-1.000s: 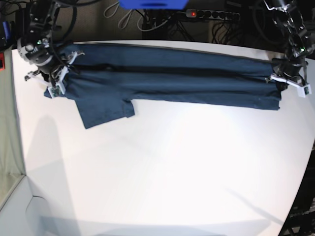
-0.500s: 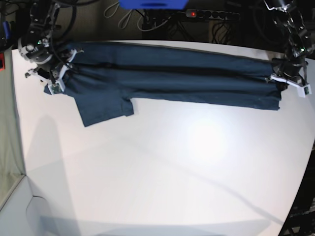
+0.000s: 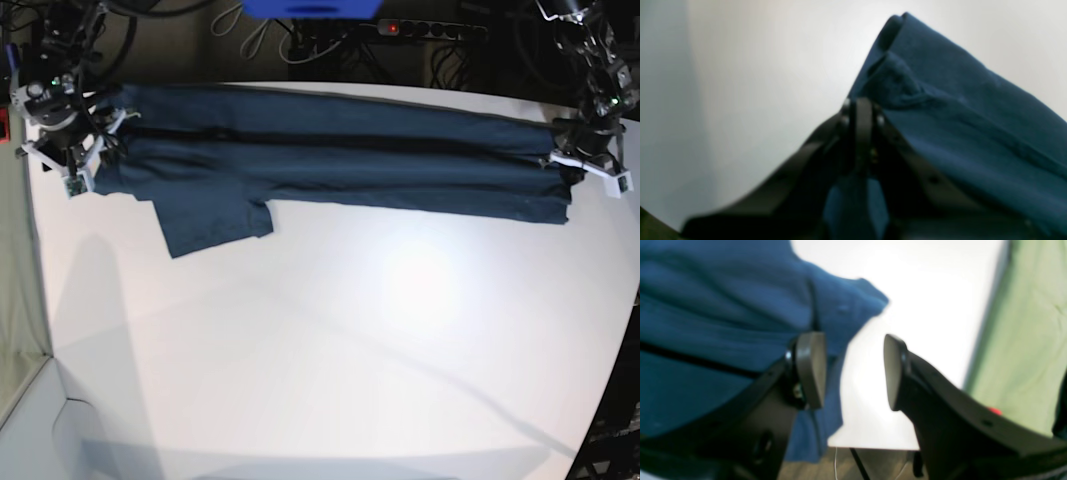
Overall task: Layout the t-shirt on the table in an organized manner, then fold the t-shirt properly
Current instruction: 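Lower the folded hem with both grippers onto the shirt, then release with the right gripper and regrasp the shirt's folded end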
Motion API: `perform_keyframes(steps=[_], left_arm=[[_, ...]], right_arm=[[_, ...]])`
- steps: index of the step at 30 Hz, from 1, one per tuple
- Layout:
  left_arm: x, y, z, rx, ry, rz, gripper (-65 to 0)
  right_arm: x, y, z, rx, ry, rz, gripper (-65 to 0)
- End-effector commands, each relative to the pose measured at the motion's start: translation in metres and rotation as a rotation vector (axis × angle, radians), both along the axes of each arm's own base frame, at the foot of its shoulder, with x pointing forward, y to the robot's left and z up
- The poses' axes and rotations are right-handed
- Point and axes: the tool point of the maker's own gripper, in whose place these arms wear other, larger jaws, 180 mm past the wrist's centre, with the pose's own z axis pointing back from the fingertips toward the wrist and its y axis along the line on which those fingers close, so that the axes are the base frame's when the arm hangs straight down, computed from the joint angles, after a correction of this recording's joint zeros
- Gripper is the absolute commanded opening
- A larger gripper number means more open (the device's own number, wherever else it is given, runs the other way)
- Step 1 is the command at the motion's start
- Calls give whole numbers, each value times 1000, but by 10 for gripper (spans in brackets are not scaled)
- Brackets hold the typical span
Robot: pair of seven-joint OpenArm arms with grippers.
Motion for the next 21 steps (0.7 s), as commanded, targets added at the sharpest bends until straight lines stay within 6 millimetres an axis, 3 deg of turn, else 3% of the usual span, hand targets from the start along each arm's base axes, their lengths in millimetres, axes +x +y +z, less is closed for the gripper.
perform_keyframes(steps=[1, 7, 14, 21], left_arm=[[0, 6, 5, 17, 0, -1, -590], [-2, 1, 0, 8, 6, 6, -371], [-2, 0, 0, 7, 6, 4, -366], [-2, 0, 0, 7, 6, 4, -366]], right_arm=[[12, -3, 19, -15, -68, 6, -363], [37, 17, 52, 41, -207, 33, -362], [91, 60, 51, 80, -127, 117, -362], [139, 90, 20, 205, -27, 150, -362]])
